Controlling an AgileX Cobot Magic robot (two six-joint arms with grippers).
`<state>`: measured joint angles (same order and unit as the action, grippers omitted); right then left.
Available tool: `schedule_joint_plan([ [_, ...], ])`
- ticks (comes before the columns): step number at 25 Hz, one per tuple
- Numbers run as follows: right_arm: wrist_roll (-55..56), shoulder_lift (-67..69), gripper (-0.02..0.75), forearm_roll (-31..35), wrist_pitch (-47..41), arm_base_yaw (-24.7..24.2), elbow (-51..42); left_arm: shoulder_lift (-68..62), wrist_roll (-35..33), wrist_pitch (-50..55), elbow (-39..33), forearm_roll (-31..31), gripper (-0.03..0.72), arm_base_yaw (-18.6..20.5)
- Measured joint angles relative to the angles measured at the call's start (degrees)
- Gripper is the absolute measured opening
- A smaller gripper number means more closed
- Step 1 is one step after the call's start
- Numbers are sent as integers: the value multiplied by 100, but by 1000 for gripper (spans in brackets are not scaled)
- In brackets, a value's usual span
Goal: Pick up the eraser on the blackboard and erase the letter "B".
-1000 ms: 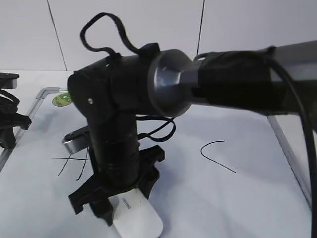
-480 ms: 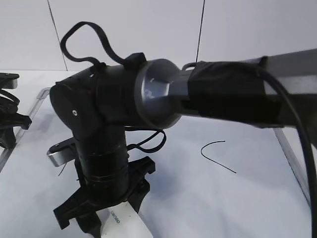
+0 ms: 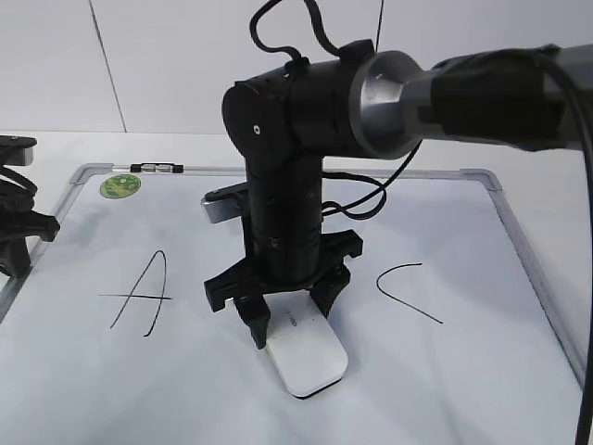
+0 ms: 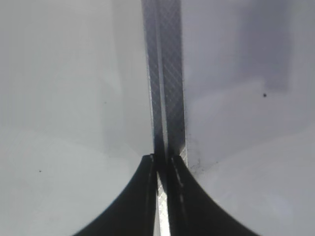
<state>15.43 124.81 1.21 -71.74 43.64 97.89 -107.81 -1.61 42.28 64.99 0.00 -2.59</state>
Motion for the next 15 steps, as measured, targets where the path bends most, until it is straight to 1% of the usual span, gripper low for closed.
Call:
schedule_joint_plan([
  [4, 66, 0, 543, -121, 4, -36, 0, 0, 0, 0, 0, -31, 13, 0],
  [10, -84, 0, 543, 139, 13, 45, 0, 0, 0, 0, 0, -31, 13, 0],
  [12, -172, 0, 543, 184, 25, 199, 0, 0, 0, 0, 0, 0, 13, 0],
  [15, -233, 0, 543, 284, 33, 645, 0, 0, 0, 10, 0, -31, 13, 0],
])
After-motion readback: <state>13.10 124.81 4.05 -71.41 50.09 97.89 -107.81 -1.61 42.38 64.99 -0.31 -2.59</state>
